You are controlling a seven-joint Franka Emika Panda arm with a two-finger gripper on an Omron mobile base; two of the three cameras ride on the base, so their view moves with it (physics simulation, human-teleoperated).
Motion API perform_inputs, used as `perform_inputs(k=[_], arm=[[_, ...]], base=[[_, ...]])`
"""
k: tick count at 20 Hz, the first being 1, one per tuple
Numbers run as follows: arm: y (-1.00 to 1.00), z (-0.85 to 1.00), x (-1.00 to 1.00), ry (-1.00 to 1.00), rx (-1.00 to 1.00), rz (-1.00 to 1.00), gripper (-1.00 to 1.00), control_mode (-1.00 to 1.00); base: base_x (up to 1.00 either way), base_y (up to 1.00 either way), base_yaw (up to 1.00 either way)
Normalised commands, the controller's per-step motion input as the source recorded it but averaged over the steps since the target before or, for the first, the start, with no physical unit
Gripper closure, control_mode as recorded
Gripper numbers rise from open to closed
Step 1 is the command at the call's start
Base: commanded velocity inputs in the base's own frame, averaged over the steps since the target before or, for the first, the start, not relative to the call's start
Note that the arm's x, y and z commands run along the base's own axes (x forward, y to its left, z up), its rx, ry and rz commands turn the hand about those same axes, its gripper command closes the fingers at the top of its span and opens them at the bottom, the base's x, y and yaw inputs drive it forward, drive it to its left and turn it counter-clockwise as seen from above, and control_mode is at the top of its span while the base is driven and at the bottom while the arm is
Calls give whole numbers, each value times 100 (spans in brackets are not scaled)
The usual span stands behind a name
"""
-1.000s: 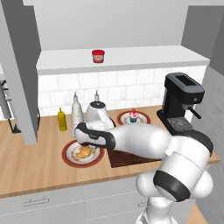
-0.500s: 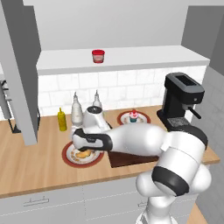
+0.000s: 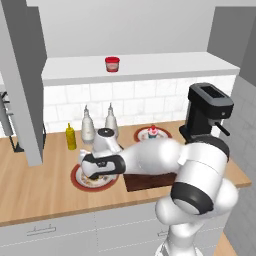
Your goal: From the different types of pastries on the counter, select a croissant and place it on the cutting board. Then retrieve a jar of jam from the cabinet and place it alongside the croissant on the cutting board.
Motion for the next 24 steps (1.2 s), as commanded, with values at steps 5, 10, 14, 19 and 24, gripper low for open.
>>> perform_inputs(k=[5,10,14,19,24], arm=[[13,-32,6,0,0,-1,-100,-100],[18,-32,26,-1,0,-3,-100,-100],[9,-12,44,-7,0,-2,-100,-100],[3,-19,25,-2,0,0,100,-100],[7,-29,2,0,0,-1,100,-100]], base=[[0,0,0],[0,0,0],[0,0,0],[0,0,0],[0,0,0]])
